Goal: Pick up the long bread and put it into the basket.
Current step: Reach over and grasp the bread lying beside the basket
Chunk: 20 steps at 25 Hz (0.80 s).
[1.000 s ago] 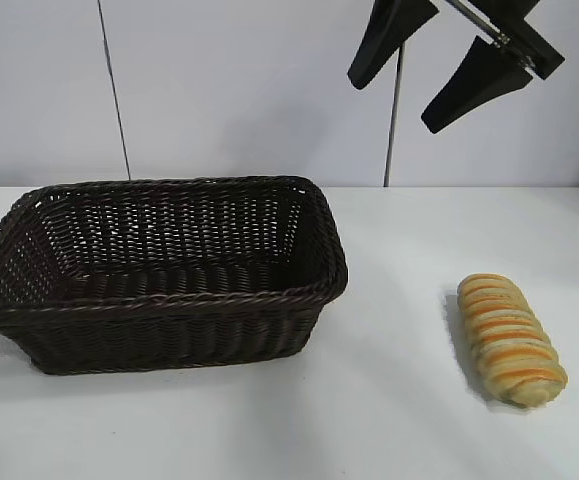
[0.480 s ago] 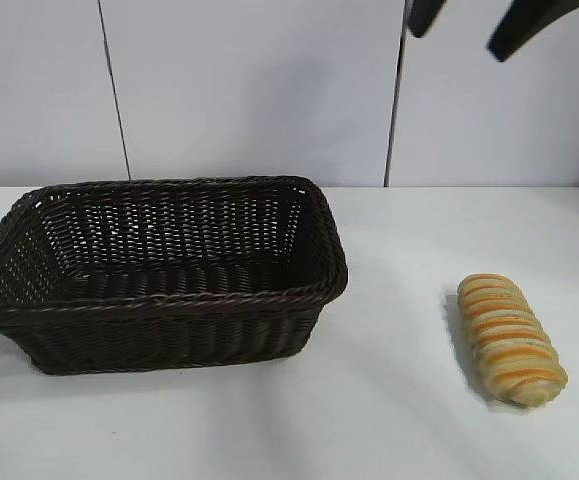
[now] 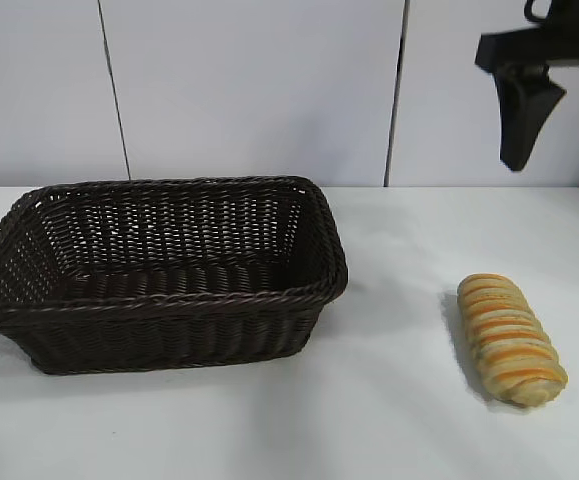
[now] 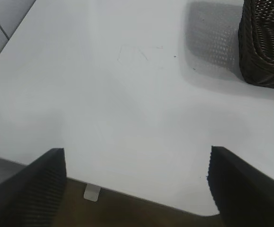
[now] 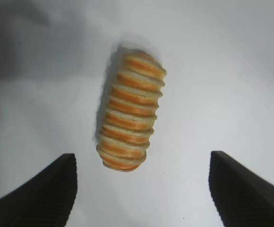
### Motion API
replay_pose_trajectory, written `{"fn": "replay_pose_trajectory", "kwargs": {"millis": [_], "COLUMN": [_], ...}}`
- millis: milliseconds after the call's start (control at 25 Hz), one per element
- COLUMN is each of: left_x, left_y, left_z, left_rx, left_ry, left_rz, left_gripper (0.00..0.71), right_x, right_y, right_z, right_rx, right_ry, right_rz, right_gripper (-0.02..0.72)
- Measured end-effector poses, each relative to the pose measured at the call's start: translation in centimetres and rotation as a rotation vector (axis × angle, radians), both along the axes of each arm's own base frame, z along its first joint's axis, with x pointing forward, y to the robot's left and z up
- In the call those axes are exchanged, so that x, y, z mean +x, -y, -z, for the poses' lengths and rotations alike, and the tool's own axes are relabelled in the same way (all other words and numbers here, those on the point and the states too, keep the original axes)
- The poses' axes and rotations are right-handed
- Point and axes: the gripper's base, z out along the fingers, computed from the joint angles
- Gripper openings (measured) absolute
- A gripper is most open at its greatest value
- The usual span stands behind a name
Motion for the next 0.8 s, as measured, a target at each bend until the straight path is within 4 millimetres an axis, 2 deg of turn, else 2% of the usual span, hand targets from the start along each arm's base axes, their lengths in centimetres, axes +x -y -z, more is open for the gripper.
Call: {"fn": "replay_pose_trajectory", "kwargs": {"millis": [240,400,720,800], "left_x": [0.0,0.0,0.0,0.0], "left_y": [0.0,0.0,0.0,0.0], "left_z": [0.0,0.0,0.0,0.0], "left_rx": [0.0,0.0,0.0,0.0], "left_ry": [0.0,0.0,0.0,0.0], "left_rz": [0.0,0.0,0.0,0.0], "left_gripper": [0.594,0.594,0.594,0.594], "right_x": [1.1,1.7,2.4,2.4], "right_y": [-0.3,-0.4,-0.6,-0.7], "right_z": [4.4,6.7,8.8,9.3], "right_rx": [0.003,0.003,0.019,0.018], "right_ry": [-0.025,-0.046,-0.04,-0.05], "right_rz": [0.017,0.03,0.038,0.038], "right_gripper": [0.536,0.536,0.536,0.501]}}
